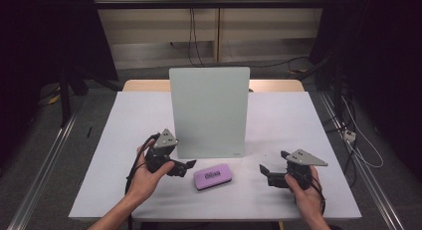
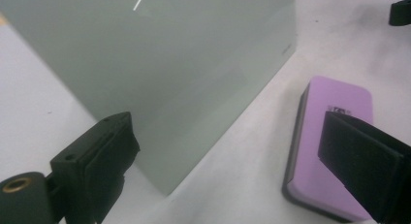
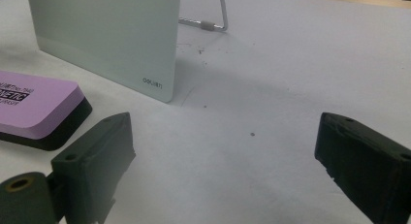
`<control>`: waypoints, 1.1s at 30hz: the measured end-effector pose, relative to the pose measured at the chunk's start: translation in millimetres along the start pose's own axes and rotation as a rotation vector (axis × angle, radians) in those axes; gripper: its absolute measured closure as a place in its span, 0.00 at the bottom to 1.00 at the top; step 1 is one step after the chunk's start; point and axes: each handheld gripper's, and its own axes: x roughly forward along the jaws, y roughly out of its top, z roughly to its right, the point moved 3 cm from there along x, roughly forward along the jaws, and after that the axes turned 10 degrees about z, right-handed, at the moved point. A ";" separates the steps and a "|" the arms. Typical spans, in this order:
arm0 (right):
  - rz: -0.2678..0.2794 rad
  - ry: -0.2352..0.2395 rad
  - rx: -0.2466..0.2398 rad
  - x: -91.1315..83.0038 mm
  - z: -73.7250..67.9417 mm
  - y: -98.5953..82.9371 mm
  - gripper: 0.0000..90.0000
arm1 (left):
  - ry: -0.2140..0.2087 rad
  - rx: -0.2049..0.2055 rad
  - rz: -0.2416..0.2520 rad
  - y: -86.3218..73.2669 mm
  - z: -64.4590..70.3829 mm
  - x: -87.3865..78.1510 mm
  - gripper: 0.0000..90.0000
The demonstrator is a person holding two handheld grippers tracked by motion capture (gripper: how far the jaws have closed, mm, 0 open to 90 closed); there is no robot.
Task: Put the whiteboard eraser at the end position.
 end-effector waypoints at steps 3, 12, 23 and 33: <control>-0.001 0.003 0.001 0.0 -0.4 -0.1 0.08 | 0.009 0.002 0.007 -2.1 -3.4 -7.5 0.07; -0.003 0.006 -0.004 0.7 -1.4 -0.3 0.08 | 0.090 -0.011 0.044 -9.9 -17.7 -31.4 0.07; -0.004 0.003 0.000 -0.4 -1.1 -0.7 0.08 | 0.131 -0.051 0.075 -24.5 -26.4 -52.7 0.07; -0.007 -0.001 0.001 -0.7 -0.8 -1.0 0.08 | 0.166 -0.065 0.083 -40.5 -24.9 -66.4 0.07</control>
